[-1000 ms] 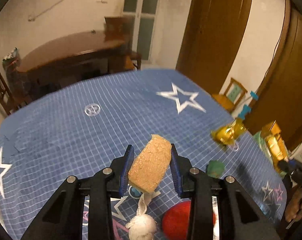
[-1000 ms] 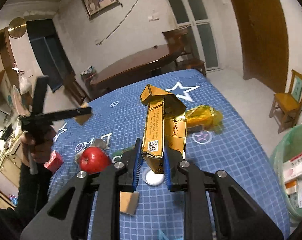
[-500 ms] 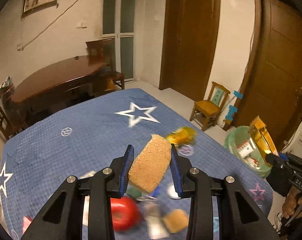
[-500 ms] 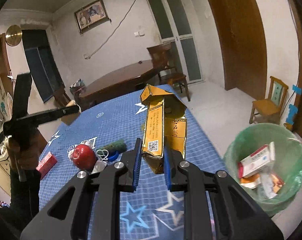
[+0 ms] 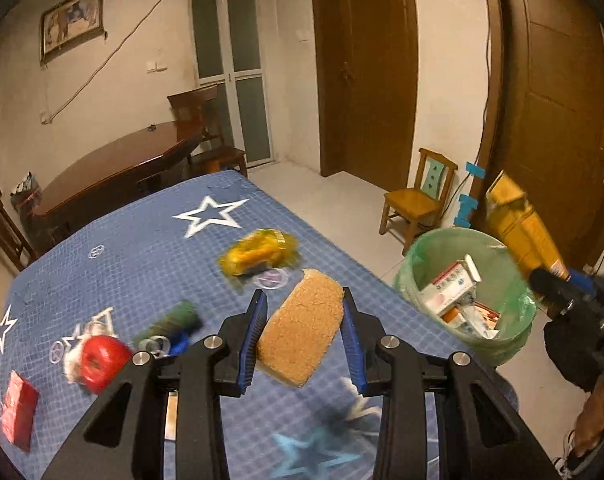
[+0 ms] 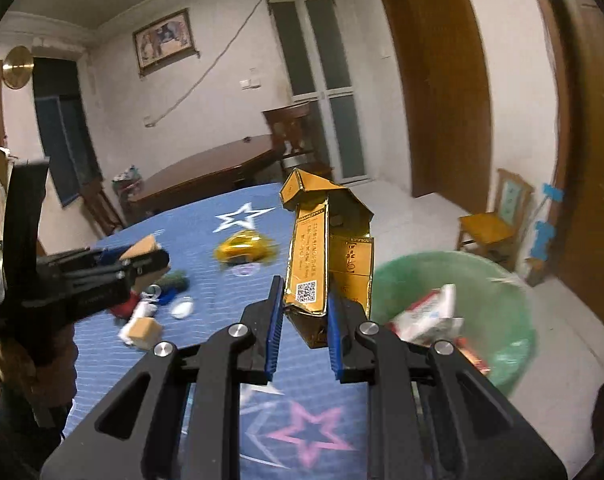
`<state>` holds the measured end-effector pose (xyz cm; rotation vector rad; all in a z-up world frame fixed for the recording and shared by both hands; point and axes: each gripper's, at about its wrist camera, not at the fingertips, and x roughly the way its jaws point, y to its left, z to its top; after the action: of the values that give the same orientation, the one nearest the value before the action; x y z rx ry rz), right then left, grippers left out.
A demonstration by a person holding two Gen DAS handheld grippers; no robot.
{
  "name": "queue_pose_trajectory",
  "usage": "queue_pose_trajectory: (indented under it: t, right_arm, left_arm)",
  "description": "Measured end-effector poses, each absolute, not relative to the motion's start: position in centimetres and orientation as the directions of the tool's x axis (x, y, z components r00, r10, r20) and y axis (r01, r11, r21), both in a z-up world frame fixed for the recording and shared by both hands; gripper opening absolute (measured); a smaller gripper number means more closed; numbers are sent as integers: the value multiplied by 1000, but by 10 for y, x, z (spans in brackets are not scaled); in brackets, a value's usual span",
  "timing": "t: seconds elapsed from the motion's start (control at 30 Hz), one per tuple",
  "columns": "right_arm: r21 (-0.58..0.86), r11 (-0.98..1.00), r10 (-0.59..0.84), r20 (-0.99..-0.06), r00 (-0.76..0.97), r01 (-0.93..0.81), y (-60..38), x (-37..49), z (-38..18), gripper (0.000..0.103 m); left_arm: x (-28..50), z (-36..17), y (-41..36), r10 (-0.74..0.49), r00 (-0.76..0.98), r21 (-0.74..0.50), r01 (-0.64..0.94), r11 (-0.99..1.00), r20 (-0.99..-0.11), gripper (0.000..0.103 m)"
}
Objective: Collect trash
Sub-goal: 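Carry the gold box and tan sponge over the green bin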
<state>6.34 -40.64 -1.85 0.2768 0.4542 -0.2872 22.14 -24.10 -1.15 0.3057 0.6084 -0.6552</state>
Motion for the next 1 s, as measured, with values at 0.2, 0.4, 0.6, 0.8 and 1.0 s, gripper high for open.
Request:
queue_pose_trajectory:
  t: [0.2, 0.4, 0.6, 0.8, 1.0]
  right_arm:
    - [168, 897, -292, -470, 833, 409, -445, 33, -17, 18]
    - [119, 886, -340, -487, 804, 447, -473, 28, -19, 18]
    - [68, 886, -368, -501, 783, 460, -485, 32, -20, 18]
    - [23, 883, -388, -527, 756, 469, -493, 37, -21, 18]
    - [25, 873, -387, -571, 724, 487, -501, 42, -22, 18]
  left_arm:
    - [199, -32, -294, -489, 601, 85, 681, 727, -632, 38]
    - [191, -45, -337, -491, 590, 104, 701, 706, -641, 38]
    - [190, -54, -373, -498, 571, 115, 724, 680, -653, 38]
    - [188, -61, -393, -505, 548, 127, 751, 647, -667, 38]
    - [193, -62, -406, -508, 537, 138, 767, 627, -674, 38]
